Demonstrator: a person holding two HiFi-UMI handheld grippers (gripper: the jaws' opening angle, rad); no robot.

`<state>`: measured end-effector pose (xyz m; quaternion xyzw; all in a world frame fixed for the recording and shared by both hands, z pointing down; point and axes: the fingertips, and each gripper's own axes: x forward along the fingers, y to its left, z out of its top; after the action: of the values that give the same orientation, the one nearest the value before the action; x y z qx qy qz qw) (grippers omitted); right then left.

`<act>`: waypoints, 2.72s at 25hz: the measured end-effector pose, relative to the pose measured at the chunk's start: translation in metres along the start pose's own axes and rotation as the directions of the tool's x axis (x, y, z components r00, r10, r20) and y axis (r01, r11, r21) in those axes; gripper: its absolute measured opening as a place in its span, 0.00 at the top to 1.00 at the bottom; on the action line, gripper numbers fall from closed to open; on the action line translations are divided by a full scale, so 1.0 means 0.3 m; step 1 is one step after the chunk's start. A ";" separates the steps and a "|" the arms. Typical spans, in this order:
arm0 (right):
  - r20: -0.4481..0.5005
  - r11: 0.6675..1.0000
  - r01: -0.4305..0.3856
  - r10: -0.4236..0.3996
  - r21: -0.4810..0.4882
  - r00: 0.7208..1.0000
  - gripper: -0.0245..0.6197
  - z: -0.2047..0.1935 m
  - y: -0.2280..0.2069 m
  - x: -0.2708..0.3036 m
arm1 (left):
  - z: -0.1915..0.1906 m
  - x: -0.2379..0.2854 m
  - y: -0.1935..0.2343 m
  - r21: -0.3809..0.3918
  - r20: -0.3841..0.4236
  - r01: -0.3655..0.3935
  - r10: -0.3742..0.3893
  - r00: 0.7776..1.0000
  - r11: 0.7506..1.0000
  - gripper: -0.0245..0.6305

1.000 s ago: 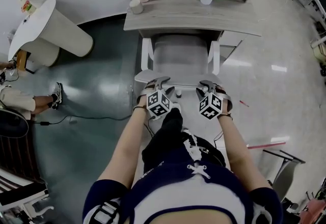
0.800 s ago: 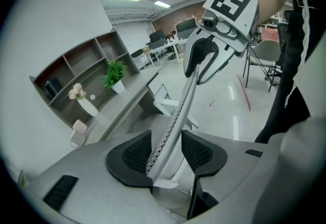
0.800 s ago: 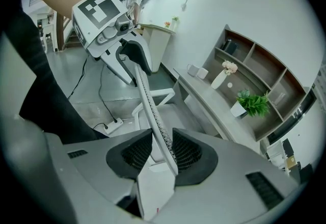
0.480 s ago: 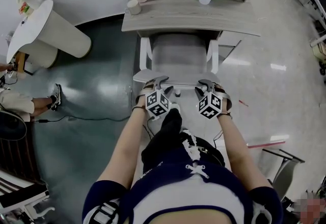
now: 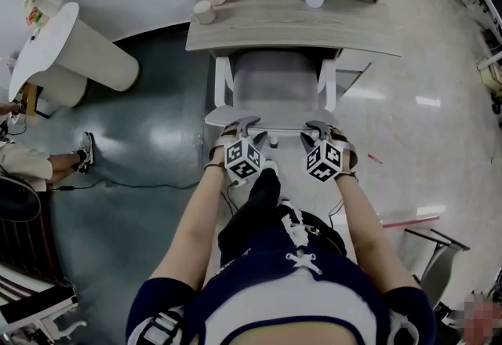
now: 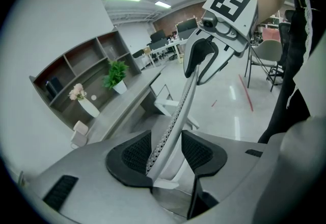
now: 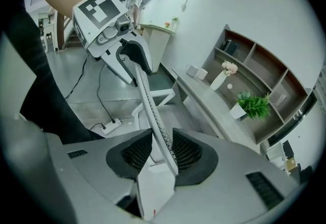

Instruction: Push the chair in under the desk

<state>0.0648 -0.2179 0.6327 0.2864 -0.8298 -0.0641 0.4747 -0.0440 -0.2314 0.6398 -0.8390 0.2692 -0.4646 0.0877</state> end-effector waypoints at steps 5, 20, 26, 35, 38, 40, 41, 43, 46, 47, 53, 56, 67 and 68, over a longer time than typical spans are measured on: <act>-0.006 1.000 -0.002 0.002 0.002 1.000 0.80 0.007 -0.019 0.012 | 0.004 0.008 0.020 0.001 0.004 0.002 -0.002 1.000 1.000 0.67; -0.014 1.000 0.005 -0.005 0.008 1.000 0.79 0.004 -0.051 0.026 | 0.018 0.026 0.043 0.016 0.019 -0.018 0.018 1.000 1.000 0.67; -0.017 1.000 0.012 -0.012 0.019 1.000 0.79 0.009 -0.074 0.039 | 0.020 0.041 0.067 0.017 0.018 -0.024 0.024 1.000 1.000 0.67; -0.016 0.999 0.018 -0.017 0.027 1.000 0.79 0.016 -0.114 0.059 | 0.030 0.062 0.099 0.023 0.027 -0.023 0.023 0.999 0.999 0.68; -0.020 0.999 0.018 -0.017 0.030 1.000 0.79 0.019 -0.124 0.071 | 0.028 0.070 0.113 0.029 0.033 -0.028 0.027 0.999 0.999 0.68; -0.020 0.999 0.020 -0.019 0.032 1.000 0.78 0.021 -0.131 0.076 | 0.028 0.075 0.120 0.030 0.035 -0.029 0.028 0.999 0.999 0.68; -0.019 0.999 0.022 -0.021 0.033 1.000 0.78 0.022 -0.135 0.078 | 0.029 0.077 0.123 0.030 0.036 -0.029 0.028 0.999 0.999 0.68; -0.017 0.999 0.026 -0.026 0.035 1.000 0.78 0.022 -0.141 0.080 | 0.033 0.080 0.129 0.031 0.039 -0.030 0.029 0.999 0.999 0.68; -0.013 0.999 0.031 -0.030 0.038 0.999 0.78 0.024 -0.148 0.085 | 0.033 0.083 0.137 0.040 0.046 -0.035 0.034 0.998 0.999 0.68; -0.013 0.999 0.031 -0.031 0.038 0.999 0.78 0.027 -0.151 0.086 | 0.033 0.083 0.141 0.041 0.047 -0.036 0.034 0.998 0.999 0.68; -0.013 0.998 0.039 -0.039 0.045 0.999 0.78 0.033 -0.168 0.094 | 0.037 0.087 0.159 0.043 0.053 -0.039 0.036 0.998 0.998 0.68; -0.014 0.998 0.043 -0.042 0.048 0.999 0.78 0.036 -0.176 0.099 | 0.038 0.091 0.169 0.043 0.053 -0.039 0.036 0.998 0.998 0.68; -0.015 0.997 0.047 -0.046 0.055 0.999 0.77 0.044 -0.207 0.121 | 0.041 0.112 0.200 0.052 0.061 -0.038 0.035 0.998 0.998 0.68; -0.016 0.997 0.046 -0.045 0.056 0.999 0.77 0.044 -0.209 0.122 | 0.041 0.113 0.201 0.053 0.062 -0.037 0.034 0.998 0.998 0.68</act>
<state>0.0656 -0.2916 0.6294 0.3190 -0.8211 -0.0494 0.4707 -0.0416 -0.3014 0.6339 -0.8452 0.2686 -0.4443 0.1268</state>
